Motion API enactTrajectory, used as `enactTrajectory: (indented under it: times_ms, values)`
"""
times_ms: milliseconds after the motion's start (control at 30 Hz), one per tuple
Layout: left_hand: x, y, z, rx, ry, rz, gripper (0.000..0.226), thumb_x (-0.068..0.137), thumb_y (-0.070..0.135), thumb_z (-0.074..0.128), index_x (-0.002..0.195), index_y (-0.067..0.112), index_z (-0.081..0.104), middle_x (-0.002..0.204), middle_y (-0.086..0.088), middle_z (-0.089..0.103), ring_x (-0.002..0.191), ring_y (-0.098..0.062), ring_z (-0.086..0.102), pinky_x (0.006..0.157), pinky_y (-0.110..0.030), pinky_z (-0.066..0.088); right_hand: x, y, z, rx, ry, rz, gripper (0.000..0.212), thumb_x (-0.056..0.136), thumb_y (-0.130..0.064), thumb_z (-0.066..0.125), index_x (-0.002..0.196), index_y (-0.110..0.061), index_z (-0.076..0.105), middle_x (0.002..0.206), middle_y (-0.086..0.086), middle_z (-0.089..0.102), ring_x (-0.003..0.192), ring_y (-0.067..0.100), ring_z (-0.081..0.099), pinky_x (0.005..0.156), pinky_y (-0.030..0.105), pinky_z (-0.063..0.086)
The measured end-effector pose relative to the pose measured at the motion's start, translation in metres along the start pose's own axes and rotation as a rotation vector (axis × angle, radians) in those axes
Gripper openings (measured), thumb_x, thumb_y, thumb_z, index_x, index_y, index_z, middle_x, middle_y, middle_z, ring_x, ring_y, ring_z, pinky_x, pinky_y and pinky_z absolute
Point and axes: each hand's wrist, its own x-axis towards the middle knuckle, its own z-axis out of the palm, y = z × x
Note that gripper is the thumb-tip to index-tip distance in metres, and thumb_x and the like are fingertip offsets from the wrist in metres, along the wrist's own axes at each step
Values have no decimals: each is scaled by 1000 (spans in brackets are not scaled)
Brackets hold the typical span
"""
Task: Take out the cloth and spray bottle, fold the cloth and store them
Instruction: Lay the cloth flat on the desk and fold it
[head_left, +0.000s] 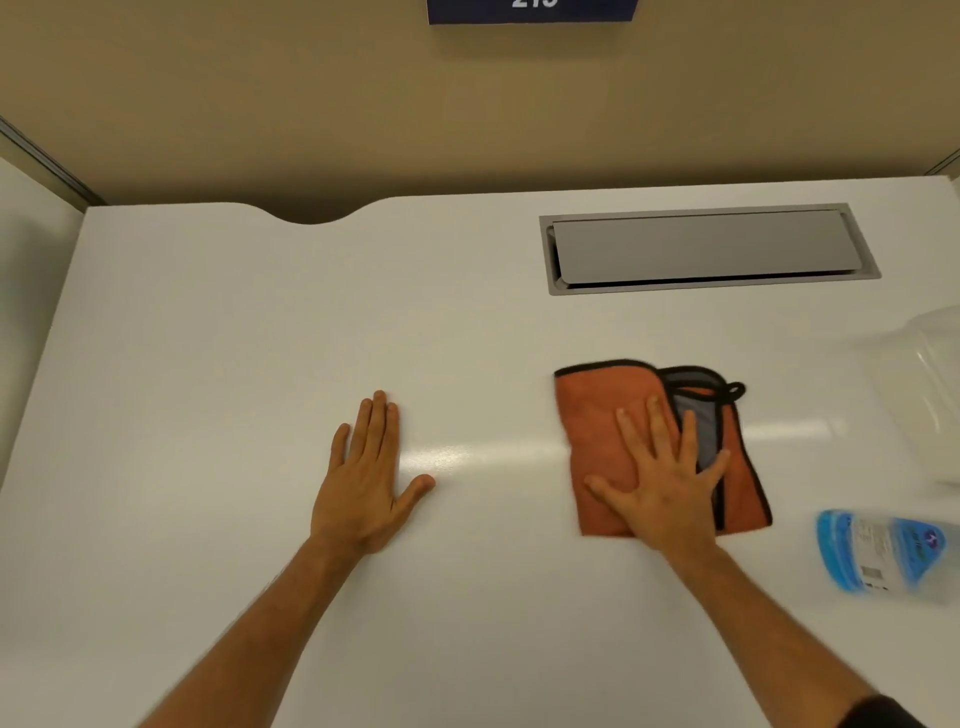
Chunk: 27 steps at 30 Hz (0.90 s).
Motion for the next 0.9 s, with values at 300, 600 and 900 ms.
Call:
enactTrajectory:
  times_ms: [300,600,900]
  values:
    - [1,-1,0,-87,50,35,96,93,74,24,160,14,-8,170,-6,-9,156,-21,-8,125,-47,7,66,-160,-9,81,113,-163,93,77,-90,18,154,-39,12,166,9,6,147,50,2,104,81,0]
    - [2,2,-8,-67,18,60,95,91,78,22,160,20,-8,170,-2,-8,156,-21,-9,124,-52,8,-59,-143,34,31,115,-426,100,69,-92,34,154,-44,13,167,1,4,150,42,2,100,83,5]
    - [5,-2,6,17,4,22,96,90,78,29,161,21,-1,170,0,-8,156,-22,-6,123,-54,15,-22,13,9,-22,-11,-1,100,67,-96,23,153,-46,8,167,-2,3,149,41,7,100,83,14]
